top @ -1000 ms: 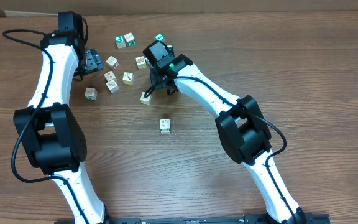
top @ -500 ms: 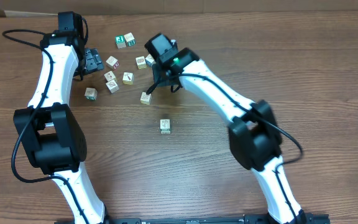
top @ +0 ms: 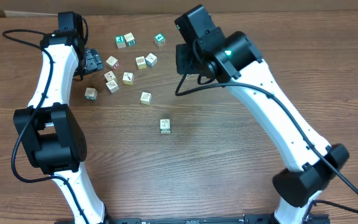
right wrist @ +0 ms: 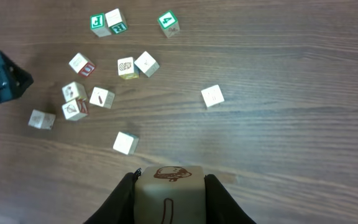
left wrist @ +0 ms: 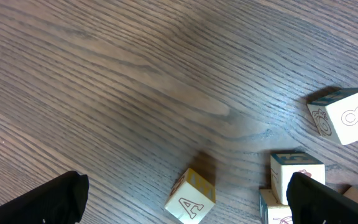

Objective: Form a tower
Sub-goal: 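Lift the 1 block and carry it toward the two-block stack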

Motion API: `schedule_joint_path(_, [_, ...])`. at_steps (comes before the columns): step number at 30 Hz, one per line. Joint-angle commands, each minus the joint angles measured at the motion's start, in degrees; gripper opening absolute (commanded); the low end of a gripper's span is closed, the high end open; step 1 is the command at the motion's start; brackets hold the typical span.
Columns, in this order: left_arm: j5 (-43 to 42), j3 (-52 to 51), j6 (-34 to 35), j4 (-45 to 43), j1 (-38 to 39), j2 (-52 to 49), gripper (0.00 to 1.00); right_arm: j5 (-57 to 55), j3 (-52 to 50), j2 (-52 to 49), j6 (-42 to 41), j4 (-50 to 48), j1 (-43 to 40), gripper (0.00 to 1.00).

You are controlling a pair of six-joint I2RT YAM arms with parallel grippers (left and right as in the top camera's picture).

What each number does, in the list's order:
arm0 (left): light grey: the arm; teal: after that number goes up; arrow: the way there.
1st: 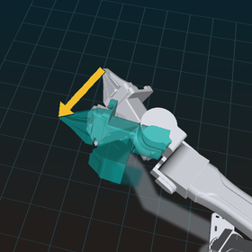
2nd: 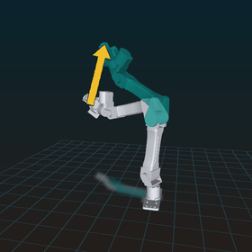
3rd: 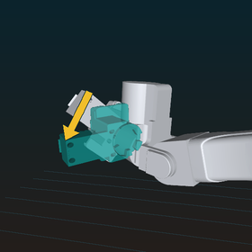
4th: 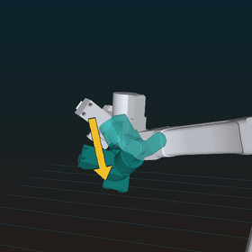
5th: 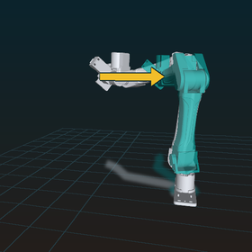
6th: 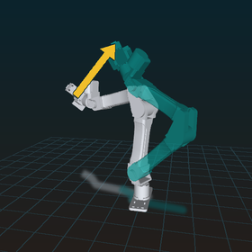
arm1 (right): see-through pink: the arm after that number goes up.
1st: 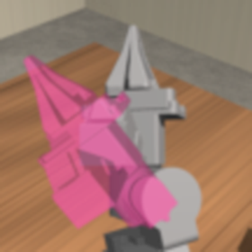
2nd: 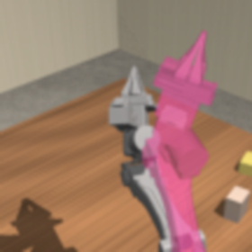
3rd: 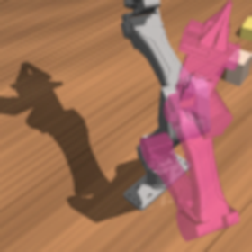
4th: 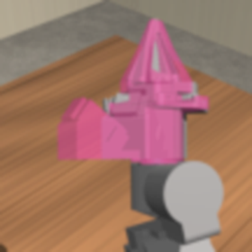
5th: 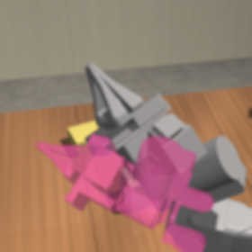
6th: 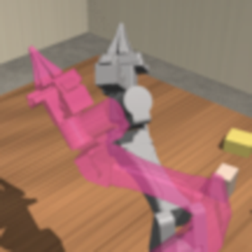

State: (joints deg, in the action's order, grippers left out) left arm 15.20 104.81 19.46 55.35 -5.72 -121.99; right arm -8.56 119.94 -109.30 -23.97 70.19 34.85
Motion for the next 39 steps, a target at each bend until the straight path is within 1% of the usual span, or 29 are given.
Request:
schedule_joint_path(1, [-0.2,0.3,-0.6,0.1,0.2,-0.5,1.00,-0.4,0.5,1.6,0.0,1.0,-0.6,0.22])
schedule_joint_path(3, [-0.2,0.3,-0.6,0.1,0.2,-0.5,1.00,-0.4,0.4,1.6,0.0,2.3,-0.9,0.16])
schedule_joint_path(4, [-0.2,0.3,-0.6,0.1,0.2,-0.5,1.00,-0.4,0.4,1.5,-0.1,3.2,-1.2,0.15])
schedule_joint_path(6, [-0.2,0.3,-0.6,0.1,0.2,-0.5,0.99,-0.4,0.4,1.5,-0.1,4.7,-1.6,0.07])
schedule_joint_path(8, [-0.2,0.3,-0.6,0.1,0.2,-0.5,0.99,-0.4,0.4,1.5,-0.1,5.9,-2.3,0.04])
schedule_joint_path(14, [-0.2,0.3,-0.6,0.1,0.2,-0.5,0.99,-0.4,0.4,1.5,-0.1,8.9,-4.3,0.04])
schedule_joint_path(19, [-0.2,0.3,-0.6,0.1,0.2,-0.5,1.00,-0.3,0.0,1.5,-0.3,11.4,-5.1,0.10])
schedule_joint_path(21, [-0.2,0.3,-0.6,0.1,0.2,-0.5,1.00,-0.4,0.0,1.4,-1.2,12.6,-5.1,0.10])
schedule_joint_path(22, [-0.2,0.3,-0.6,0.1,0.2,-0.5,1.00,-0.4,0.0,1.4,-2.5,13.5,-5.1,0.09])
schedule_joint_path(24, [-0.2,0.3,-0.6,0.1,0.2,-0.5,0.99,-0.4,0.0,1.4,-4.7,15.1,-5.1,0.04])
schedule_joint_path(25, [-0.2,0.3,-0.6,0.1,0.2,-0.5,0.99,-0.4,0.0,1.4,-5.2,15.9,-5.1,0.04])
schedule_joint_path(29, [-0.2,0.3,-0.6,0.1,0.2,-0.5,1.00,-0.2,0.0,1.4,-6.3,17.6,-5.0,0.04])
schedule_joint_path(39, [-0.2,0.3,-0.6,0.1,0.2,-0.5,1.00,7.2,0.0,0.4,-6.9,19.1,-4.7,0.04])
